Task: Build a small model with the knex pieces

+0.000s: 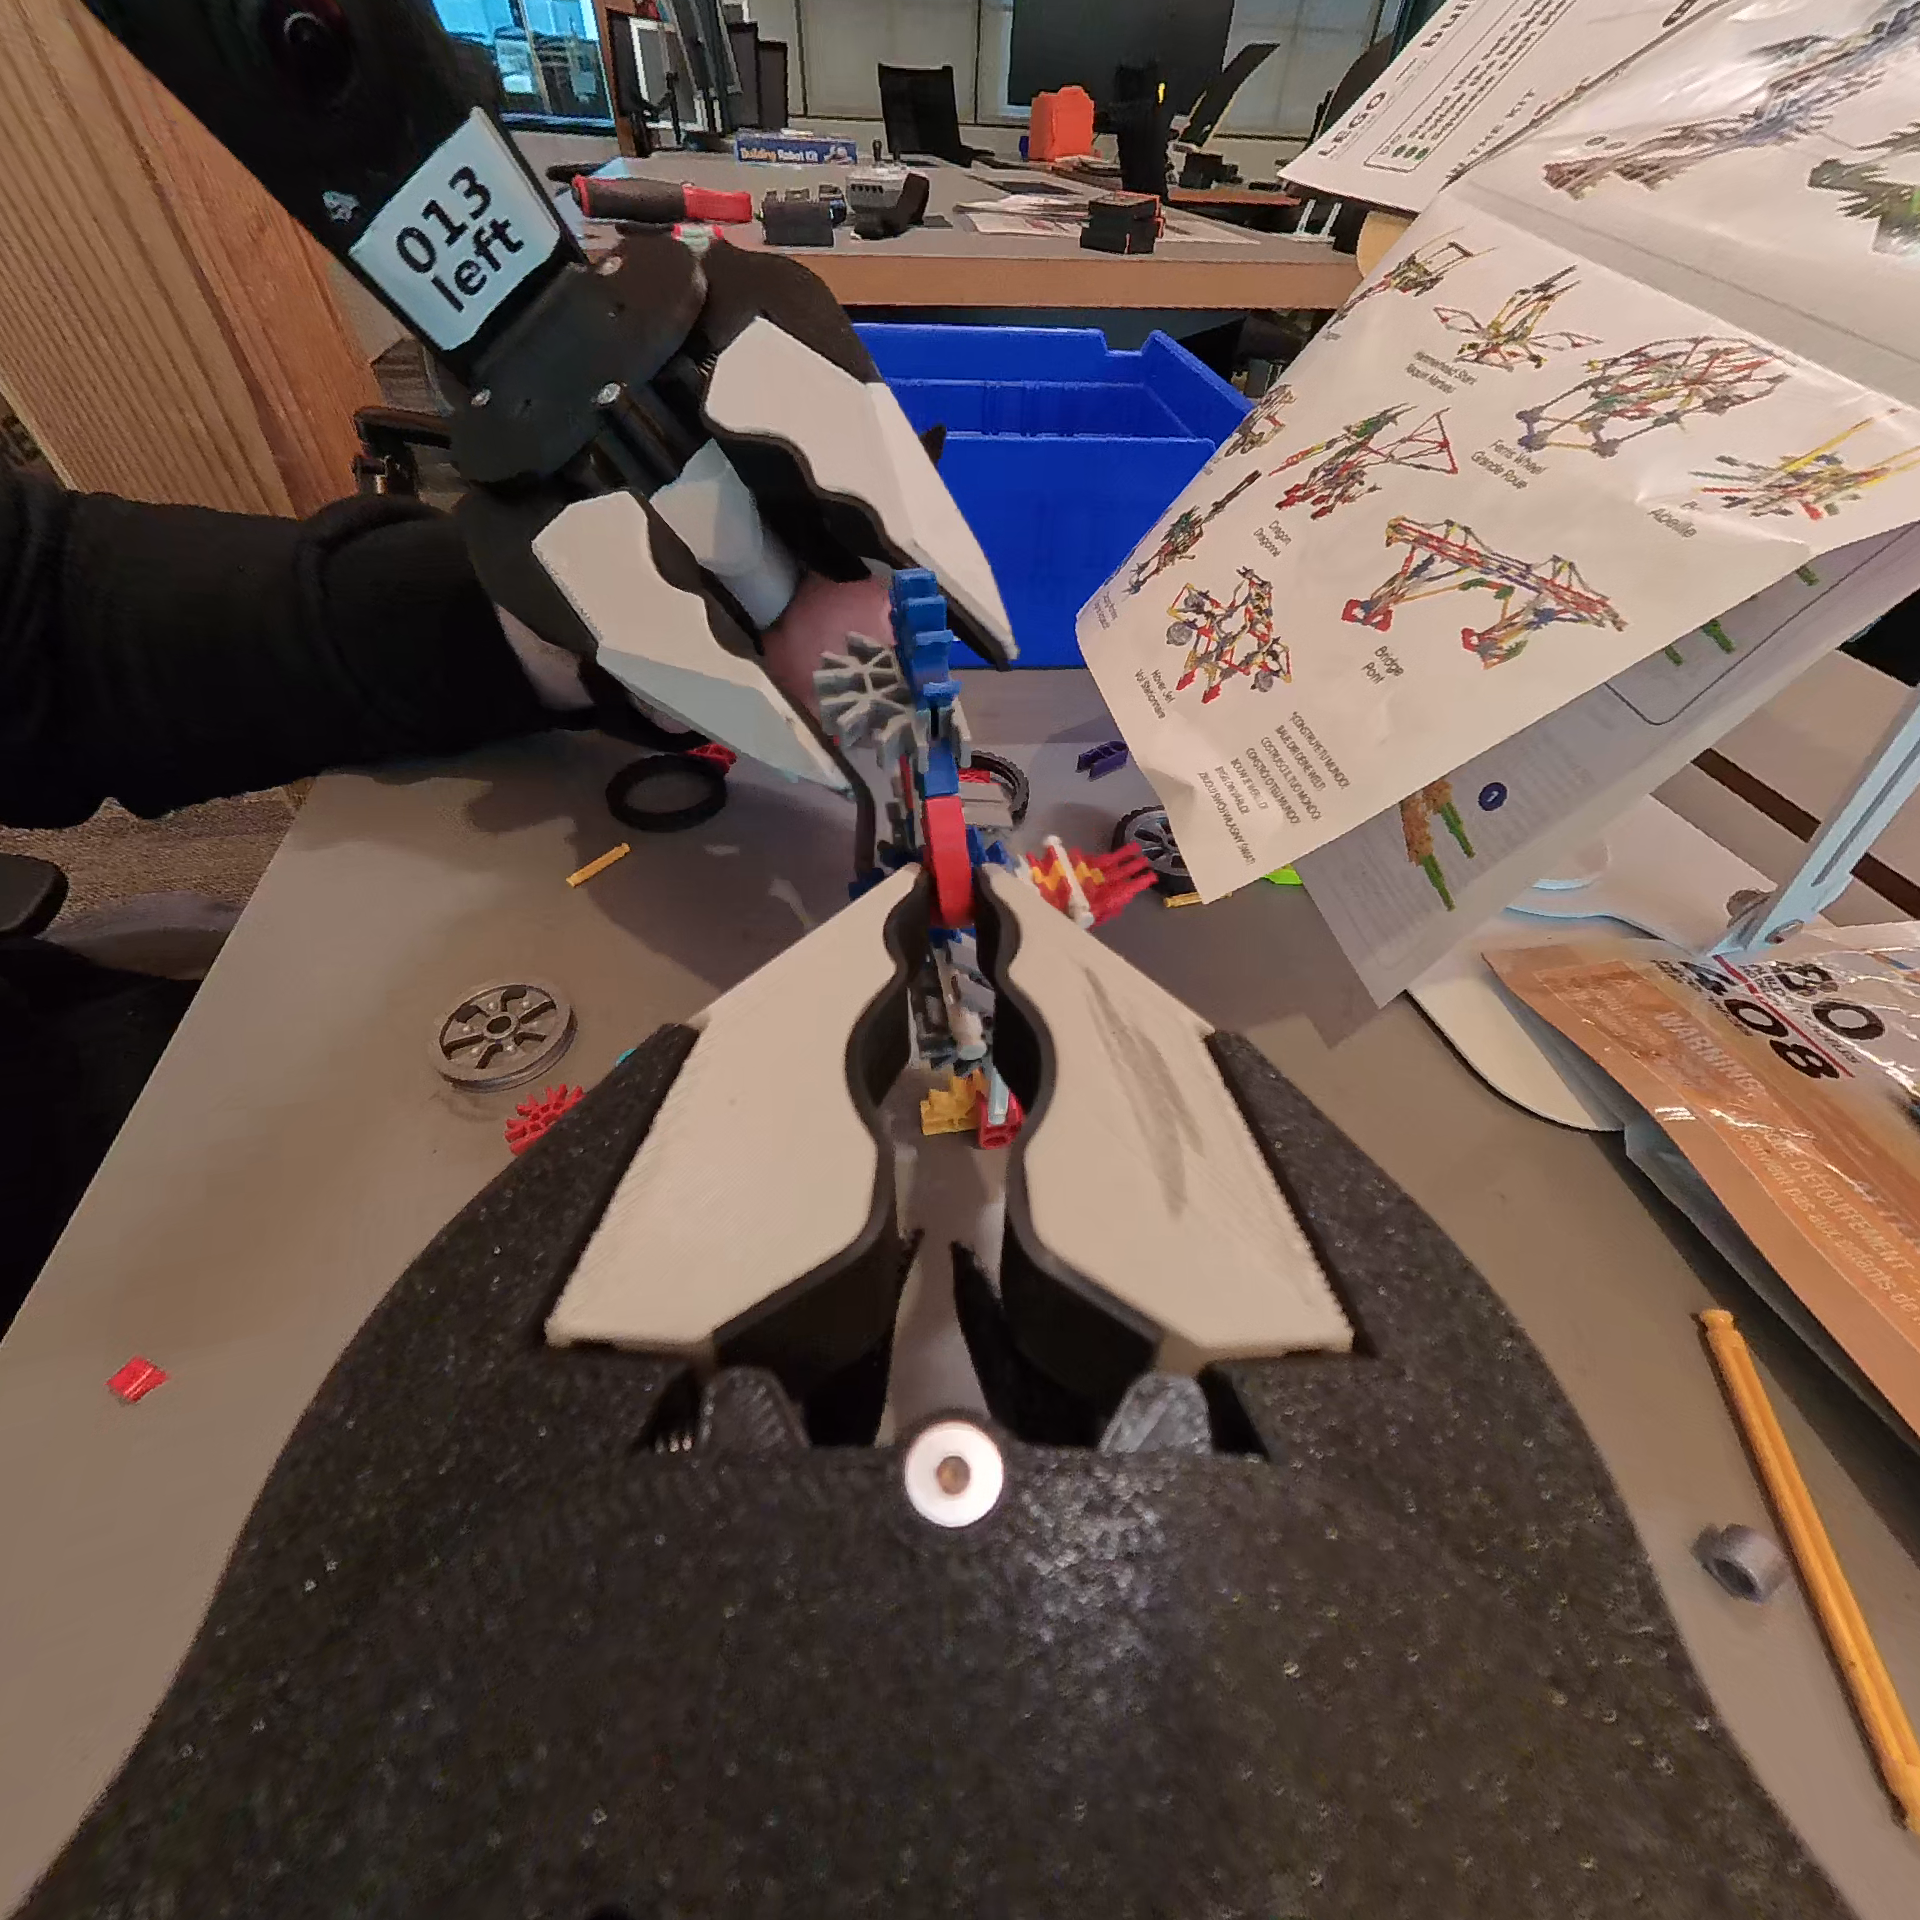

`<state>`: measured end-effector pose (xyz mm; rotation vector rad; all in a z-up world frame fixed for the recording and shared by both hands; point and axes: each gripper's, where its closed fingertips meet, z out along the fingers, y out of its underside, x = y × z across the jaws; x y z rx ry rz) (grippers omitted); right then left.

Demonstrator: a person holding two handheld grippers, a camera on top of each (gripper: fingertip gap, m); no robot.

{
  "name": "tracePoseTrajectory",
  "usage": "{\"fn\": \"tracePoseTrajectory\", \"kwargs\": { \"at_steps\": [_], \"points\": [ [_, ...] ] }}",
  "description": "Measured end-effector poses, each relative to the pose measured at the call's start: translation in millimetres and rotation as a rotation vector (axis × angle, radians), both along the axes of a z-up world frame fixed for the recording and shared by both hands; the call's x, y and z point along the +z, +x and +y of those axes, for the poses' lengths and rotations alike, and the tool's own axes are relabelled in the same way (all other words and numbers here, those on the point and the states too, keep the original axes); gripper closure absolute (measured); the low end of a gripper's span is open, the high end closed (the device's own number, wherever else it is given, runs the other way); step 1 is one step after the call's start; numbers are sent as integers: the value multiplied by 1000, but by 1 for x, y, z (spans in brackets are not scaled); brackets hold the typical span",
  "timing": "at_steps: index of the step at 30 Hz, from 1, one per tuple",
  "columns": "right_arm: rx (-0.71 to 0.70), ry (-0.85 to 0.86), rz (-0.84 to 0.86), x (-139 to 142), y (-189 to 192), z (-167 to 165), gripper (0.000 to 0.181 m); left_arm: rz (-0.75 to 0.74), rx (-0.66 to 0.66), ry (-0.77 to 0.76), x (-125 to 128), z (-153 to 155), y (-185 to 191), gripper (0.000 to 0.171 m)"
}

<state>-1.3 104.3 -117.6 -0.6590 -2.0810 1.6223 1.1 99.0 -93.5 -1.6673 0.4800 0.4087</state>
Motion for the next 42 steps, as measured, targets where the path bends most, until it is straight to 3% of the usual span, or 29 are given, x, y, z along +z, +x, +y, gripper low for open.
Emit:
{"fn": "tracePoseTrajectory", "kwargs": {
  "at_steps": [19, 26, 32, 38, 42],
  "points": [
    [-12, -10, -15, 0, -2, 2, 175, -163, 21, -4, -4, 3, -12, 146],
    [-21, -91, 32, 23, 0, 6, 156, -150, 58, 21, -4, 11, -13, 146],
    [-15, -60, 42, 19, 2, -4, 143, -73, 73, 5, -8, 16, -8, 152],
    [-38, -63, 16, 16, -2, -2, 144, -41, 74, -4, -11, 18, -5, 152],
    [-15, -30, 38, 14, 2, -5, 158, -67, 48, -38, -15, 17, -3, 151]
  ]
}}
